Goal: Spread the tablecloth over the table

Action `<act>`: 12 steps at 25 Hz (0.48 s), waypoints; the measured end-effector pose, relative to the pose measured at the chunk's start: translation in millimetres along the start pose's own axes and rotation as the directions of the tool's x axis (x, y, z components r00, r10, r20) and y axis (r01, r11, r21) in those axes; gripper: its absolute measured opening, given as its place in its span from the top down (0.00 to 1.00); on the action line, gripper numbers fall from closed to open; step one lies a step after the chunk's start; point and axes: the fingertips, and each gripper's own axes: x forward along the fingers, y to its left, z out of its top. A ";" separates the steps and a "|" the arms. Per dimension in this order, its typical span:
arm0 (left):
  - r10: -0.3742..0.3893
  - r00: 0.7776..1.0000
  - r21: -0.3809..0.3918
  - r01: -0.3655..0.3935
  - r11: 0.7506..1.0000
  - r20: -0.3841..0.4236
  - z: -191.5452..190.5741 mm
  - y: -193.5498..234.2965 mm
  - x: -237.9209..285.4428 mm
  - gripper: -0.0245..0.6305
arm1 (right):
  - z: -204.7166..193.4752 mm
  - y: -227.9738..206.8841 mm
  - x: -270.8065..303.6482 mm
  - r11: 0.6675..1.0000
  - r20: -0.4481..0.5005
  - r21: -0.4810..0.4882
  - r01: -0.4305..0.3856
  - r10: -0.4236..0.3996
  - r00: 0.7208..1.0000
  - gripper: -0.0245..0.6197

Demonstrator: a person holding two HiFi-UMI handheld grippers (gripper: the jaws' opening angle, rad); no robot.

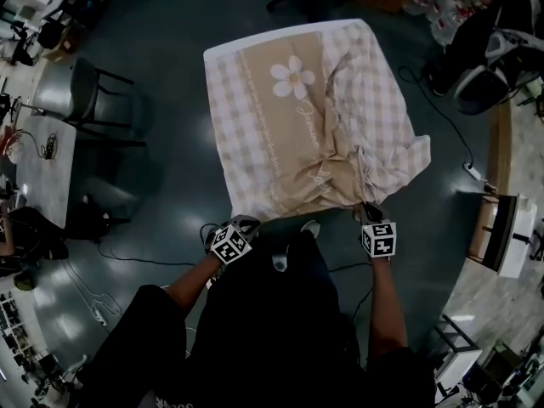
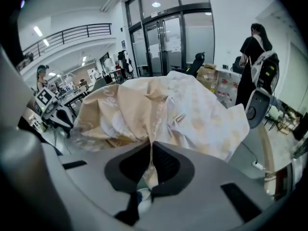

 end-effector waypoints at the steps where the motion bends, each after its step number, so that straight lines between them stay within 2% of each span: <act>1: -0.001 1.000 -0.010 0.002 1.000 0.014 3.2 -2.5 3.9 0.93 | -14.6 4.2 -1.7 0.999 -0.028 0.019 -0.027 0.027 0.999 0.92; 3: 0.005 0.998 -0.063 -0.001 0.998 0.063 14.8 -2.2 11.6 0.93 | -54.7 10.9 1.2 0.998 -0.111 0.044 -0.045 0.049 0.993 0.92; 4: 0.017 0.995 -0.096 -0.008 0.995 0.094 22.5 1.9 13.3 0.93 | -71.8 12.5 3.3 0.998 -0.143 0.053 -0.037 0.045 0.989 0.88; 6: 0.056 0.988 -0.142 -0.036 0.989 0.144 36.8 22.2 11.0 0.93 | -76.3 12.9 3.7 0.997 -0.128 0.082 -0.011 0.021 0.992 0.72; 9: 0.132 0.979 -0.176 -0.103 0.979 0.158 47.5 73.9 -6.2 0.93 | -16.6 21.5 -10.0 0.990 0.053 0.138 -0.003 -0.004 0.999 0.70; 12: 0.202 0.970 -0.190 -0.175 0.966 0.135 54.4 126.8 -23.4 0.93 | 52.8 53.9 -18.0 0.984 0.228 0.162 -0.080 0.042 0.973 0.71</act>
